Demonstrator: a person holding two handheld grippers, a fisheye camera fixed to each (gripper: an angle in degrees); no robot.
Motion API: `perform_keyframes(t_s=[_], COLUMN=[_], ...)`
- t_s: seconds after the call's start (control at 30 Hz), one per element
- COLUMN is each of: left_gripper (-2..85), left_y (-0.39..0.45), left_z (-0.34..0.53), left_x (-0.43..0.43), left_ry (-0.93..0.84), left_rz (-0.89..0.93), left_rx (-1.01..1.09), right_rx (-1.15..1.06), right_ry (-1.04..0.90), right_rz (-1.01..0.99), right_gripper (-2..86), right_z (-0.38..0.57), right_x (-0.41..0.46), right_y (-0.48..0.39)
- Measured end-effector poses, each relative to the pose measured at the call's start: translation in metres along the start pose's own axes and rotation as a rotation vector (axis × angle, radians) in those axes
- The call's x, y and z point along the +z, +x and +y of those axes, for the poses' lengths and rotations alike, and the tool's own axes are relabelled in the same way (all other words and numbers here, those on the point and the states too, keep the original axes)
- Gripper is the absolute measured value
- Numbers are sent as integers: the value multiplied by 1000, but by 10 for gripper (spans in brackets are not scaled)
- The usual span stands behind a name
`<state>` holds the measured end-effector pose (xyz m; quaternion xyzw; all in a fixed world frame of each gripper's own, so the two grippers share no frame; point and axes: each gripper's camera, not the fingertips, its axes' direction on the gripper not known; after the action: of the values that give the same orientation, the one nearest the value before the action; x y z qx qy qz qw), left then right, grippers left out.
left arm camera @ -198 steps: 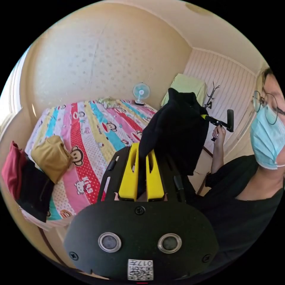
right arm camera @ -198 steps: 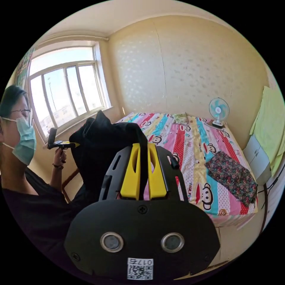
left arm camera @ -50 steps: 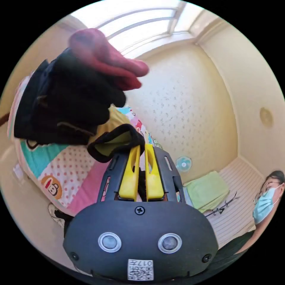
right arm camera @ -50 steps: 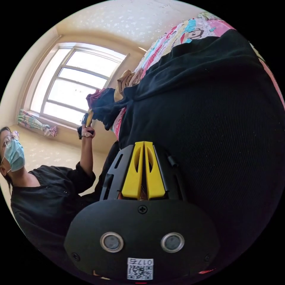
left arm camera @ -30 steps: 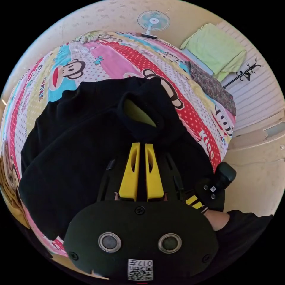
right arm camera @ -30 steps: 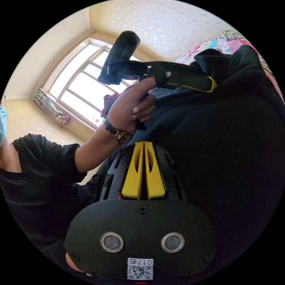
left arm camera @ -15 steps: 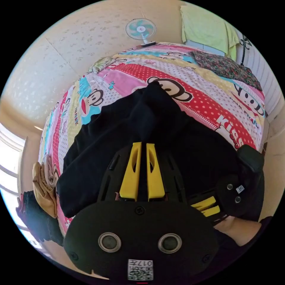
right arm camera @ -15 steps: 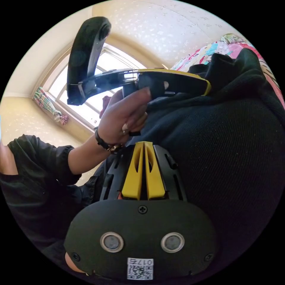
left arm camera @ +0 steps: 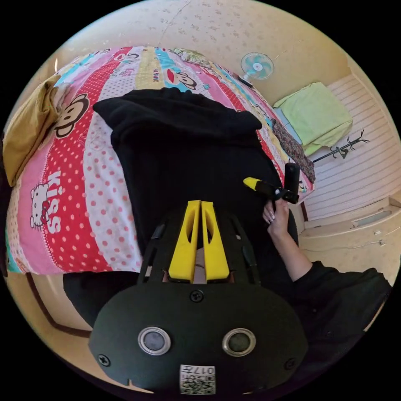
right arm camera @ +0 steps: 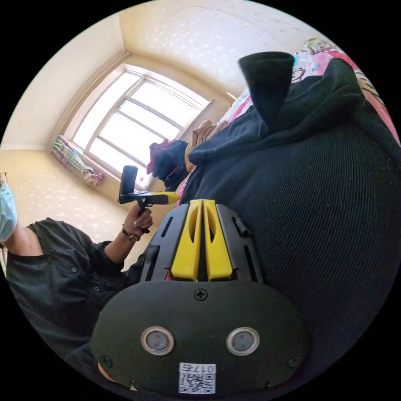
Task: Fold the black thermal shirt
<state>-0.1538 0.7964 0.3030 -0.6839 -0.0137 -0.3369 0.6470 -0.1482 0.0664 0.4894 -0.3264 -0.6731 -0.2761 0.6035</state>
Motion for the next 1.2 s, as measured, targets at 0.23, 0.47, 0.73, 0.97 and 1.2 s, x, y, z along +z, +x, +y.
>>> perform_keyframes(t_s=[0.23, 0.47, 0.73, 0.97, 1.2], left_gripper=[-10, -10, -4, 100, 133], left_y=[-65, -125, -187, -188, -165], left_z=[41, 53, 80, 78, 79], left_x=[-33, -35, -44, -24, 1], left_ry=[119, 147, 113, 74, -7], left_rz=[-14, 175, 276, 299, 228], left_rx=[-96, -153, -183, -148, -123], right_rx=[129, 140, 182, 245, 234], right_ry=[248, 142, -25, -21, 73], right_rz=[223, 541, 675, 758, 700], right_gripper=[84, 115, 55, 56, 122], right_z=[-22, -126, -148, -153, -79], right_x=[-67, -74, -53, -79, -110], right_y=[-16, -9, 0, 2, -35])
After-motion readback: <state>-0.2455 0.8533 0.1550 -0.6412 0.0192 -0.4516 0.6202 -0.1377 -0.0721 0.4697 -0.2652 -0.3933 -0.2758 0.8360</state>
